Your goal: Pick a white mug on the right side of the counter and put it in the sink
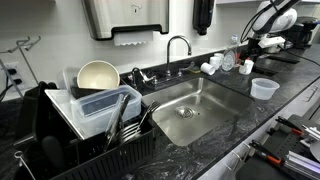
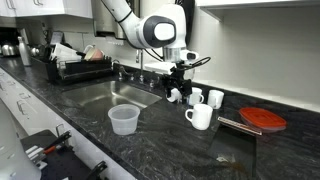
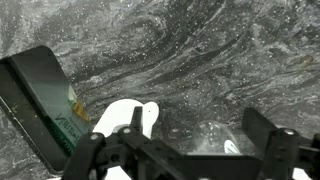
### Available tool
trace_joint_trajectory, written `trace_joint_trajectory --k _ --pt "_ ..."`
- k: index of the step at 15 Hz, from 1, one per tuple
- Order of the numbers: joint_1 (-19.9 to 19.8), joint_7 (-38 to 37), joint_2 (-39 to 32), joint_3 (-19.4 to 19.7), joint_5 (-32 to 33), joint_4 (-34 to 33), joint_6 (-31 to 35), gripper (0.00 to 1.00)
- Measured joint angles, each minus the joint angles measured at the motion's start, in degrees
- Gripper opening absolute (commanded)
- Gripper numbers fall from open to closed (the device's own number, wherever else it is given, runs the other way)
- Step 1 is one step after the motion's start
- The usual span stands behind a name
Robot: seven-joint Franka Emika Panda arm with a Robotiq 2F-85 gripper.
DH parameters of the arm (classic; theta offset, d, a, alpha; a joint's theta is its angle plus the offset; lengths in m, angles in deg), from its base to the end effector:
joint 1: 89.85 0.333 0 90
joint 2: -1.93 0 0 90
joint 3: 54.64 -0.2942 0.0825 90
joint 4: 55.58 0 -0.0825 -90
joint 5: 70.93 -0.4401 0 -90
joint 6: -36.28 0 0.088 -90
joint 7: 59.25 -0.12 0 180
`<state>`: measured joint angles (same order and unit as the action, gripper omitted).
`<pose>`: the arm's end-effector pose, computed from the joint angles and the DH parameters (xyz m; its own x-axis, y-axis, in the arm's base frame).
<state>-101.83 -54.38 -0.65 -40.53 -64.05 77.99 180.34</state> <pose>0.5061 -0.2485 0.2570 0.9561 -0.2649 0.1254 -0.2783 -0.9547 0.1050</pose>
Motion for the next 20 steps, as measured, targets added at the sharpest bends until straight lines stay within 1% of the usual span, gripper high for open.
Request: trace_joint_trajectory --k 4,8,13,16,20 --pt "-0.82 -0.02 -3.63 1.4 3.42 -2.63 0.58 1.0" --pt "-1.48 -0.02 -4.25 2.49 6.01 -6.15 0.6 1.0" --pt "-1.52 0.41 -5.88 2.55 6.02 -7.77 0.59 1.0" --pt "-1.51 1.12 -8.01 2.39 5.74 -10.04 0.59 1.0" --pt "-1.5 3.72 -10.51 1.31 3.06 -13.24 -0.06 1.0"
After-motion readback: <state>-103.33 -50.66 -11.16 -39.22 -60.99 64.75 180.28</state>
